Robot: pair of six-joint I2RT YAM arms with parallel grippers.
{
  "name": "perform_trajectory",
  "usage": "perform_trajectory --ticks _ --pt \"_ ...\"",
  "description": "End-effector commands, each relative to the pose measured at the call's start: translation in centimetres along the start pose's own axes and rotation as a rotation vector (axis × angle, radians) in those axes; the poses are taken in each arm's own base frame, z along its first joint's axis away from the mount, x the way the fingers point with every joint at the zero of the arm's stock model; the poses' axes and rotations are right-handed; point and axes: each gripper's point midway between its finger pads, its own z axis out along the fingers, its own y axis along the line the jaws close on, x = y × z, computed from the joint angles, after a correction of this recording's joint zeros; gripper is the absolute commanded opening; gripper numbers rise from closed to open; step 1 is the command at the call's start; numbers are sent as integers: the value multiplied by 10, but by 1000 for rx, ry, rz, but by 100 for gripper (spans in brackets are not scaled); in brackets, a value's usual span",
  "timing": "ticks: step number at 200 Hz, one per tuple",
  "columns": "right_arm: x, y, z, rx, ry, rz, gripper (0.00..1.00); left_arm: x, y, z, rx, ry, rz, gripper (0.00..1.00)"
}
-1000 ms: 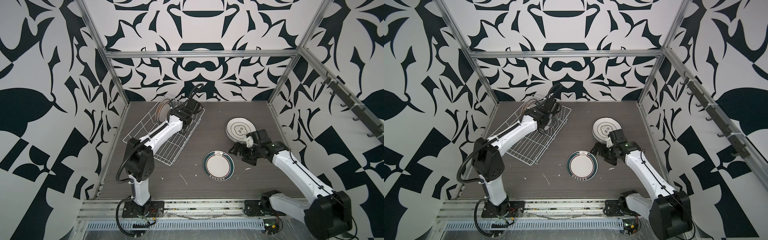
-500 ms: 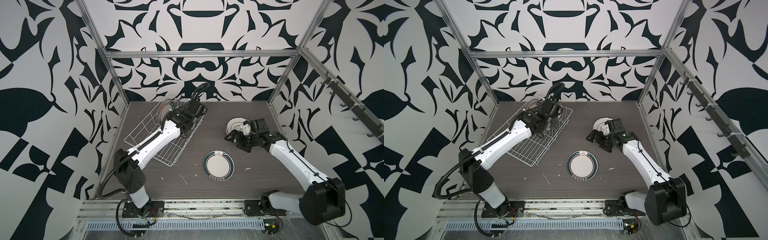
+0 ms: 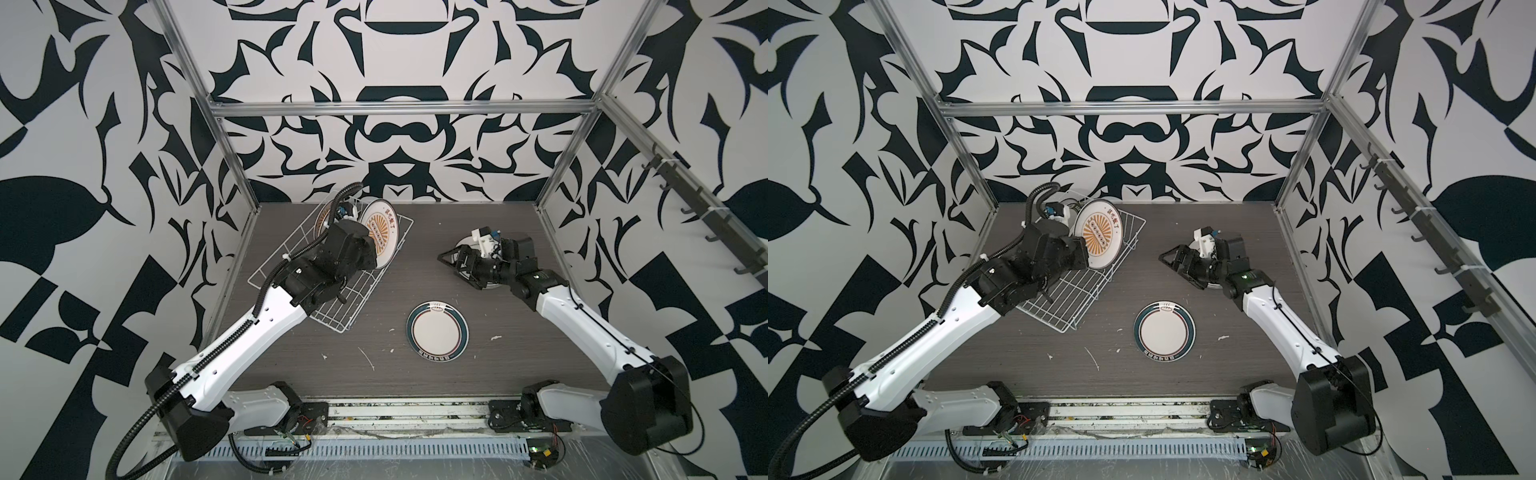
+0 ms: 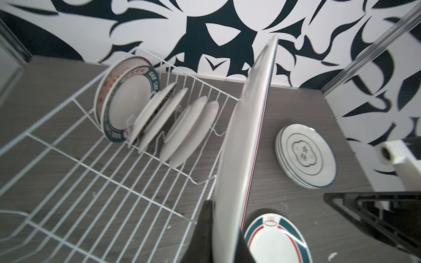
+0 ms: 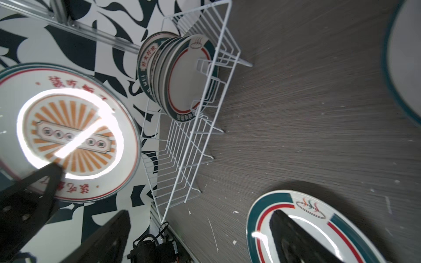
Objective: Unload the plates from the dish rack
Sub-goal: Pick up a plate from the dish rack, then place a plate on the plate.
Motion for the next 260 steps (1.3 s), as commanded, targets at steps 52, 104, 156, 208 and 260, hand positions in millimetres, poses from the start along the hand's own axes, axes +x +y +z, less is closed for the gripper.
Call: perform_trajectory --ticks 52,104,156,208,260 --pt "-12 80 34 -307 -69 -34 90 14 -49 21 349 -3 -449 0" --pt "-11 85 33 -294 -67 -57 85 14 -37 15 369 -15 -512 0" --pt "-9 85 14 -202 -94 -119 84 8 -24 8 354 -46 -519 0" --pt "-14 85 31 -250 -75 -77 73 9 -42 10 442 -5 -536 0" --pt "-19 92 37 -301 -73 -66 29 18 -55 23 474 62 -547 0"
